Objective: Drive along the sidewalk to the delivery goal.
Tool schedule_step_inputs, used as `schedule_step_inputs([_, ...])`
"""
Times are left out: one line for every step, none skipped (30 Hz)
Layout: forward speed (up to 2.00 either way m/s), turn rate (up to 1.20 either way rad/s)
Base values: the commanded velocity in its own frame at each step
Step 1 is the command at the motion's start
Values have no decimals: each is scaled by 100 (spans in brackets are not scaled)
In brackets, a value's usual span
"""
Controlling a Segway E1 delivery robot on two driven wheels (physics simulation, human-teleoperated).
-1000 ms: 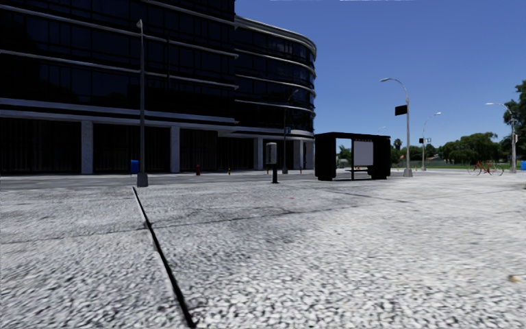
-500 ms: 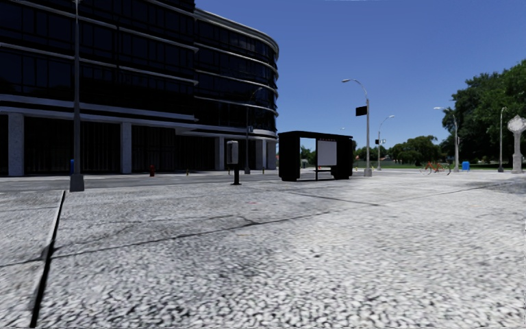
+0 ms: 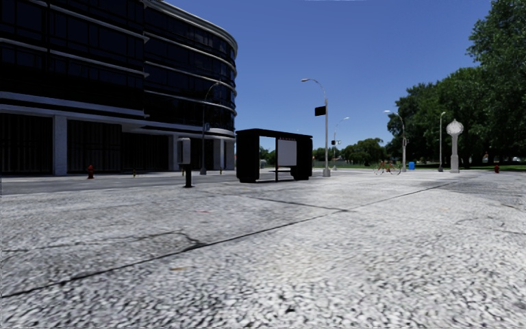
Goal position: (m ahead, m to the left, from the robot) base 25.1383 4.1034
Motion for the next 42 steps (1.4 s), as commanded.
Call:
schedule_step_inputs([200, -33])
schedule_step_inputs([200, -29])
schedule_step_inputs([200, -26])
schedule_step_inputs([200, -25])
schedule_step_inputs([200, -25])
schedule_step_inputs([200, -25])
schedule_step_inputs([200, -25])
schedule_step_inputs([200, -25])
schedule_step_inputs([200, -25])
schedule_step_inputs([200, -25])
schedule_step_inputs([200, -25])
schedule_step_inputs([200, -25])
schedule_step_inputs([200, -25])
schedule_step_inputs([200, -24])
schedule_step_inputs([200, -24])
schedule_step_inputs([200, -24])
schedule_step_inputs([200, -24])
schedule_step_inputs([200, -24])
schedule_step_inputs([200, -24])
schedule_step_inputs([200, -24])
schedule_step_inputs([200, -24])
schedule_step_inputs([200, -24])
schedule_step_inputs([200, -17])
schedule_step_inputs([200, -8])
schedule_step_inputs([200, -5])
schedule_step_inputs([200, -5])
schedule_step_inputs([200, -5])
schedule_step_inputs([200, -4])
schedule_step_inputs([200, -1])
schedule_step_inputs([200, 0])
schedule_step_inputs([200, 0])
schedule_step_inputs([200, 0])
schedule_step_inputs([200, 0])
schedule_step_inputs([200, 0])
schedule_step_inputs([200, 0])
schedule_step_inputs([200, 0])
schedule_step_inputs([200, 0])
schedule_step_inputs([200, 0])
schedule_step_inputs([200, 0])
schedule_step_inputs([200, 0])
schedule_step_inputs([200, 0])
schedule_step_inputs([200, 0])
